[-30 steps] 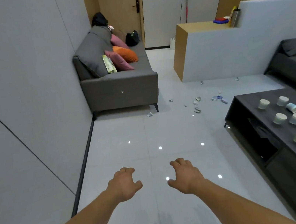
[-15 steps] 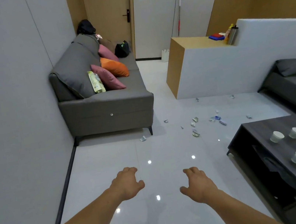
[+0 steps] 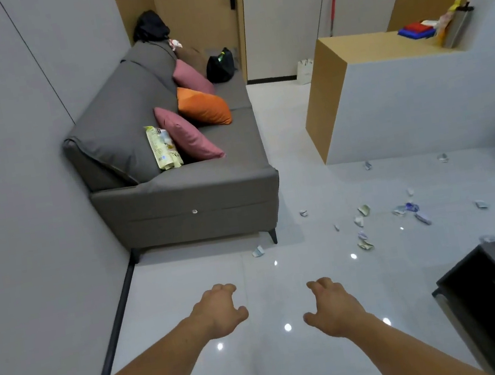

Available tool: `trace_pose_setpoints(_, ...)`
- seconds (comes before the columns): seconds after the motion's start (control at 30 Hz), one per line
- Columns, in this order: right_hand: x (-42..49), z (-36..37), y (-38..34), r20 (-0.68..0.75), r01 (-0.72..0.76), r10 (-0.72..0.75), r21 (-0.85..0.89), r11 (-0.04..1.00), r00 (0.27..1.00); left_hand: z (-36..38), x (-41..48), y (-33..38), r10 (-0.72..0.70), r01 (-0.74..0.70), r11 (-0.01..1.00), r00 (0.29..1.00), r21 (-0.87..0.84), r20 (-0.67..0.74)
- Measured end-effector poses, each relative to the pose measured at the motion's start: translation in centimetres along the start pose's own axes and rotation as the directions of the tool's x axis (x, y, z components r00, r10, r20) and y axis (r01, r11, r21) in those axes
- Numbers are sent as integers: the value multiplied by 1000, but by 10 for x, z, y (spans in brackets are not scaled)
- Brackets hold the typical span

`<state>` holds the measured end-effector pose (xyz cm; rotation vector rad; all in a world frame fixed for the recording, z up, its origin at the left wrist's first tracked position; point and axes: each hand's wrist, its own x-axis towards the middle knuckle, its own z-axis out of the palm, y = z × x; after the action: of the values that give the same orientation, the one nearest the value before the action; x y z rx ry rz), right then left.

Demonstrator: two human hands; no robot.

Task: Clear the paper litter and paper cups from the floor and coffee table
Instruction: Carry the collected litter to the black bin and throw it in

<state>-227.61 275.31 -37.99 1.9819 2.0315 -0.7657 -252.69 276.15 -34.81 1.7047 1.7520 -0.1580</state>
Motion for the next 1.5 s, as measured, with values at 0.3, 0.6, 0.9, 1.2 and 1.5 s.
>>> trace_pose_setpoints(0.3,163,-68,8,115,43,-30,-111,993,993,-43,152,9,-39,45,994,997,-103,65)
trace_pose_setpoints(0.6,383,-38,1,254,-23,48,-97,995,966,-38,387,-37,-65,97,986,972,-136,226)
trace_pose_setpoints(0.9,669,115,40,281,58,-25,-108,993,959,95,641,-112,-86,109,992,955,-67,284)
trace_pose_setpoints(1.2,870,301,90,253,212,-154,-225,951,955,243,809,-169,-104,124,986,980,-113,167)
trace_pose_setpoints(1.5,878,361,98,203,199,-162,-180,963,966,270,820,-178,-184,216,968,957,-125,224)
